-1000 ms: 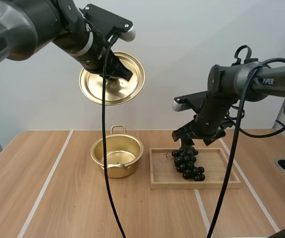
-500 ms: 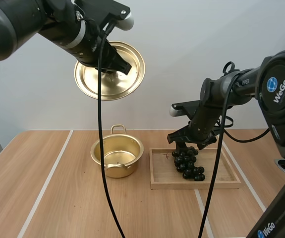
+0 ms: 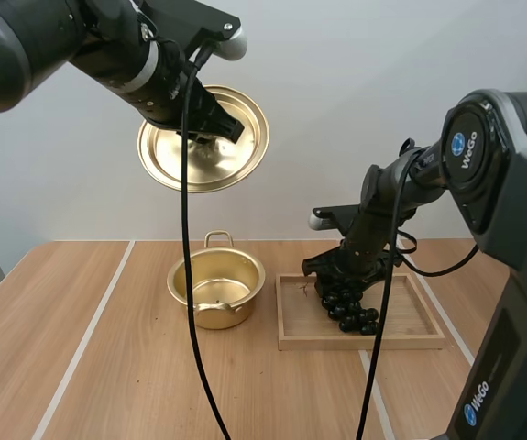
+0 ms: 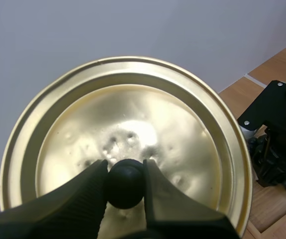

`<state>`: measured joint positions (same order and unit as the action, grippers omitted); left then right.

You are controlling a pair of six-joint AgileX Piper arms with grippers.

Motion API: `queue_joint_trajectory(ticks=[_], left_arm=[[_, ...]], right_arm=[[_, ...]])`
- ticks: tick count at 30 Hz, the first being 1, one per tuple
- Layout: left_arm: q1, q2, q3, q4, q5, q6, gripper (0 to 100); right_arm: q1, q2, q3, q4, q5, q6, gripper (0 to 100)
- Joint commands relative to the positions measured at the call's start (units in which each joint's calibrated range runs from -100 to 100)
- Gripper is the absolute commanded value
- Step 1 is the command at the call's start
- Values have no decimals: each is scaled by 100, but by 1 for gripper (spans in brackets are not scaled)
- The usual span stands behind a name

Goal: Open the pot, put the grape inside, and close it

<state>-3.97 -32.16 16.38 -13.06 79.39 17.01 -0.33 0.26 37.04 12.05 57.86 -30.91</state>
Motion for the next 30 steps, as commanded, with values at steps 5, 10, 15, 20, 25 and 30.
queue_joint_trajectory(ticks=[5,10,15,20,25,30], left_arm=[[-26,-60,-51,6,76,-88,0],[-26,-60,-51,-7,135,-88,0],[-26,-60,-51,-86,135,-88,0],[-26,-60,-51,-163,135,-88,0],[-26,-60,-51,-163,135,-88,0],[-26,-87,-51,-277,135,-88,0]], right_arm=[[-15,331,-195,174,-182,-189,100],[-15,459,-378,186,-339,-226,100],[-15,611,-403,268,-363,-226,100],[-15,681,-403,500,-398,-226,31],[-15,681,-403,562,-504,-289,0],[-15,681,-403,613,-504,-297,0]])
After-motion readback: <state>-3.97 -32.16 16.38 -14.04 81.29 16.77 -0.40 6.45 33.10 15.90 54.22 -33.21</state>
